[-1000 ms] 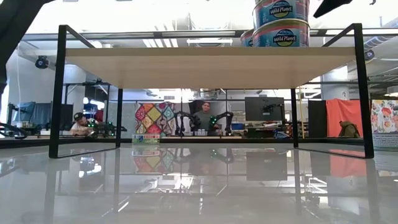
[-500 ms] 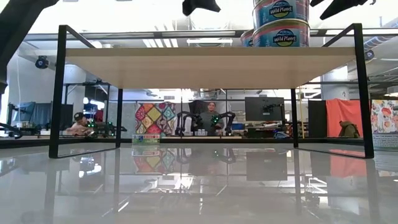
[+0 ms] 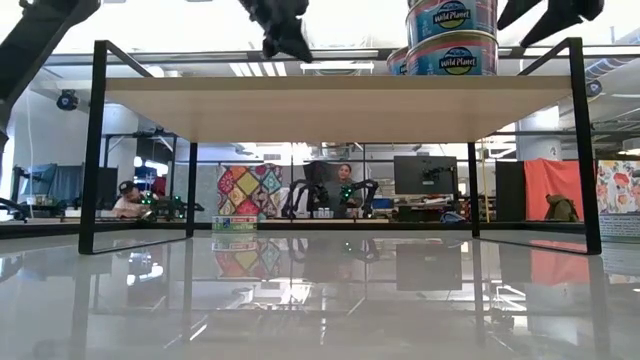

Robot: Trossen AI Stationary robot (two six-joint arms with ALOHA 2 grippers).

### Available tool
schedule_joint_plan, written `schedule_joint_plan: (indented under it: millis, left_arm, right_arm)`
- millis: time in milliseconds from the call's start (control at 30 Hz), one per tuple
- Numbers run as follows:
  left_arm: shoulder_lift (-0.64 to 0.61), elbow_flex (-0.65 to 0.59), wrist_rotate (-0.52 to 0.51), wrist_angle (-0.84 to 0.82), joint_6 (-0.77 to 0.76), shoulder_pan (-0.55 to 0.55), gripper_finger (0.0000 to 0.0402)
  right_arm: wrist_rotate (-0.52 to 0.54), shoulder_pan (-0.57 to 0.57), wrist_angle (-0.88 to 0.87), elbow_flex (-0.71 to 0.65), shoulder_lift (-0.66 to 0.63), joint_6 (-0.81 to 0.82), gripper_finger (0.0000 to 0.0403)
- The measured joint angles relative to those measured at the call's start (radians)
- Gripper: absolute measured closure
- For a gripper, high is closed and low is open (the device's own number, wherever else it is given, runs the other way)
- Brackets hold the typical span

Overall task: Stack canned seafood by type on shelf
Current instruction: Put the green tuna can on the shelf

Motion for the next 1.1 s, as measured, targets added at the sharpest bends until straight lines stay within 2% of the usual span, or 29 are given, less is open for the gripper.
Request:
schedule_joint_plan:
  millis: [167,267,367,467,567,700,800,900,1100]
  left_arm:
    - [-0.016,0.000,0.081,-0.001,0.146,0.071,0.0401]
    - [-0.028,-0.001,0.159,-0.036,0.227,0.123,0.0401]
    - [-0.040,-0.003,0.278,-0.030,0.247,0.171,0.0401]
    - [-0.058,-0.003,0.422,-0.010,0.293,0.173,0.0401]
    - [-0.066,-0.003,0.515,0.014,0.368,0.148,0.0401]
    - [-0.065,-0.006,0.536,0.019,0.435,0.143,0.0401]
    - [-0.065,-0.011,0.537,0.007,0.456,0.164,0.0401]
    - [-0.064,-0.019,0.533,-0.004,0.456,0.200,0.0401]
    - [-0.064,-0.087,0.528,-0.004,0.395,0.285,0.0401]
  right_arm:
    - [0.079,-0.110,-0.069,0.008,0.016,0.324,0.0003]
    - [0.114,-0.208,-0.067,0.003,0.021,0.458,0.0003]
    - [0.204,-0.300,-0.062,-0.021,0.038,0.640,0.0003]
    - [0.264,-0.375,-0.041,-0.060,0.082,0.797,0.0003]
    - [0.240,-0.447,-0.041,-0.108,0.140,0.977,0.0003]
    - [0.094,-0.525,-0.037,-0.151,0.208,1.207,0.0007]
    - [0.031,-0.607,-0.042,-0.153,0.221,1.174,0.0022]
    - [-0.063,-0.727,-0.032,-0.151,0.218,1.036,0.0051]
    - [-0.297,-1.021,0.104,-0.150,0.187,0.502,0.0132]
